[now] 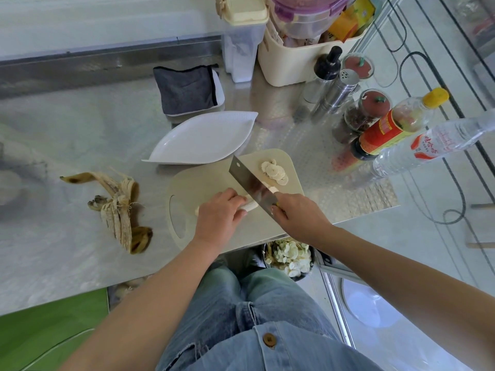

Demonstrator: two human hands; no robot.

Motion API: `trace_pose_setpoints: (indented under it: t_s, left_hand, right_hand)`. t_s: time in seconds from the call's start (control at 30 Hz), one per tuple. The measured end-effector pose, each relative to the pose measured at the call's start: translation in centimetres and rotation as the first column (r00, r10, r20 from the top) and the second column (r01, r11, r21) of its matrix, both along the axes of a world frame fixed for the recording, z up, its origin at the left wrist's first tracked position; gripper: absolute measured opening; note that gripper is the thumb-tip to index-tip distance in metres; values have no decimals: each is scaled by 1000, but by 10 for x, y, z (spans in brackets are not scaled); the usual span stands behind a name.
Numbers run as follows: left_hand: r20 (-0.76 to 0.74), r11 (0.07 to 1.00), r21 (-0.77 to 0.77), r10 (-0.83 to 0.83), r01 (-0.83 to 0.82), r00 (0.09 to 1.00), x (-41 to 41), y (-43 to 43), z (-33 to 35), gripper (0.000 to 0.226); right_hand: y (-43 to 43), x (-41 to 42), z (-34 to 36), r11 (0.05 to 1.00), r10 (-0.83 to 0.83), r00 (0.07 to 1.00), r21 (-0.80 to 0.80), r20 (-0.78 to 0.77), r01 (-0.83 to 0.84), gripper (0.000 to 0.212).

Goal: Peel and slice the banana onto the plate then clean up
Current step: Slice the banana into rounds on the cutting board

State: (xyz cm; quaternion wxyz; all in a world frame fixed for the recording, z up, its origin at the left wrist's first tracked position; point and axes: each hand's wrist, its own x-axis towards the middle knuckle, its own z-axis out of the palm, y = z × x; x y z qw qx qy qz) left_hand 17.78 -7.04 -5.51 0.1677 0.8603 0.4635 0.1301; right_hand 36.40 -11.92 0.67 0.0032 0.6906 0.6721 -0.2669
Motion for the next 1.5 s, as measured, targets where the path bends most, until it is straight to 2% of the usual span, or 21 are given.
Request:
trace_pose_setpoints:
  t_s: [0.6, 0.77, 1.03, 1.17, 1.5]
  left_hand:
    - [18, 1000, -14, 8, -7, 1000, 1, 0, -3, 22]
    - [48, 999, -38, 8, -7, 999, 0, -1, -4, 24]
    - [13, 1000, 14, 10, -10, 1000, -11, -3, -3, 29]
    - [11, 1000, 16, 10, -10, 1000, -9, -3, -2, 29]
    - [-5, 1000, 26, 4, -4, 1000, -9, -2, -1, 28]
  right_hand:
    - [3, -9, -19, 1000, 14, 998, -28, 59, -12, 13]
    - [3, -14, -32, 999, -28, 999, -29, 30, 29, 20]
    - [4, -5, -7, 999, -37, 999, 36, -18, 38, 15]
    - [2, -6, -1, 1000, 13, 1000, 14, 9, -13, 17]
    - [2, -8, -2, 1000, 6, 1000, -23, 23, -5, 17]
